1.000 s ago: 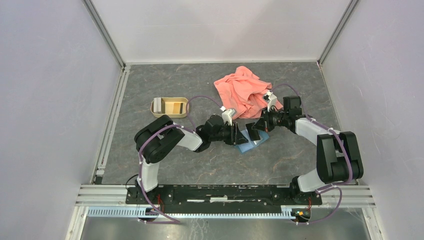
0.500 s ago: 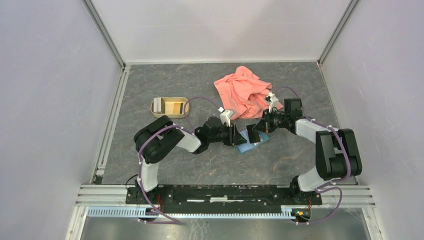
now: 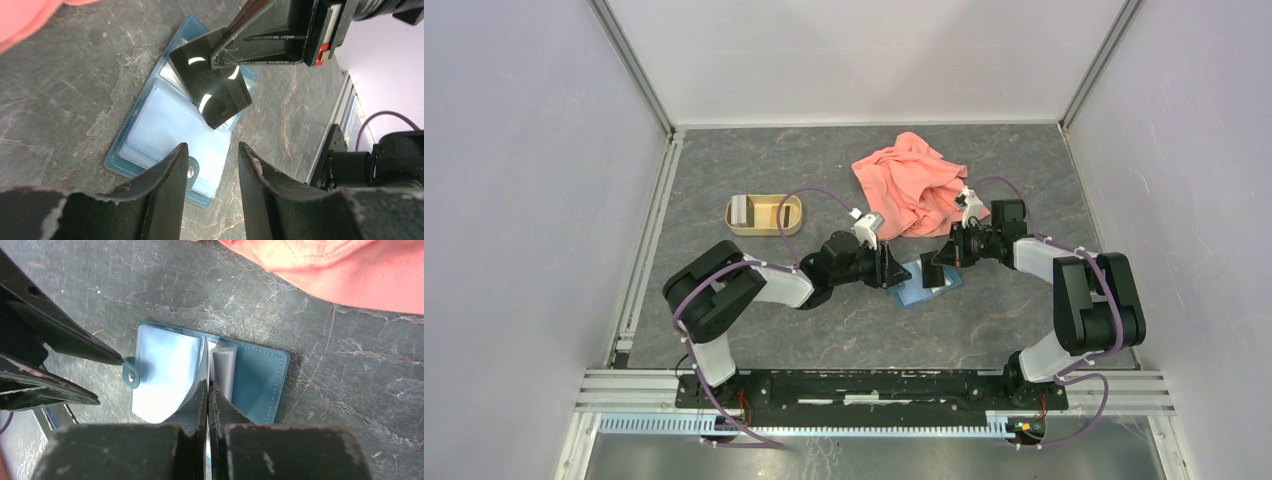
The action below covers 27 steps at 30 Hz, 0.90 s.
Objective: Put the credit cards into the card holder
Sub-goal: Insert the credit card into the card holder.
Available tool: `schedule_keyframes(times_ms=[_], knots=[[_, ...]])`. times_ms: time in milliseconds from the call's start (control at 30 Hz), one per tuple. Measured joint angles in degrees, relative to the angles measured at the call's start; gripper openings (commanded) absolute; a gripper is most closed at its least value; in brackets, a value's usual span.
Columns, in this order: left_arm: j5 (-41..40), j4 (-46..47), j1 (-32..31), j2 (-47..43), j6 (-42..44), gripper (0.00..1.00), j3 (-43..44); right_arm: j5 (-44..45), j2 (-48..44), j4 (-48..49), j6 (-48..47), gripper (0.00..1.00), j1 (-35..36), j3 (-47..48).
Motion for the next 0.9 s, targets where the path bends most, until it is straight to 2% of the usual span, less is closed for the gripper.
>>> schedule_keyframes(times_ms=[367, 900], knots=[[-6.8, -6.0, -0.8, -2.9, -2.8, 0.49, -5.3, -0.9, 0.4, 1.6, 3.0, 0.0, 0.0, -0.9], [-8.0, -5.5, -1.1, -1.5, -10.6, 0.41, -4.7, -7.0, 3.1, 7.7, 9.8, 0.0, -0.3, -3.6]])
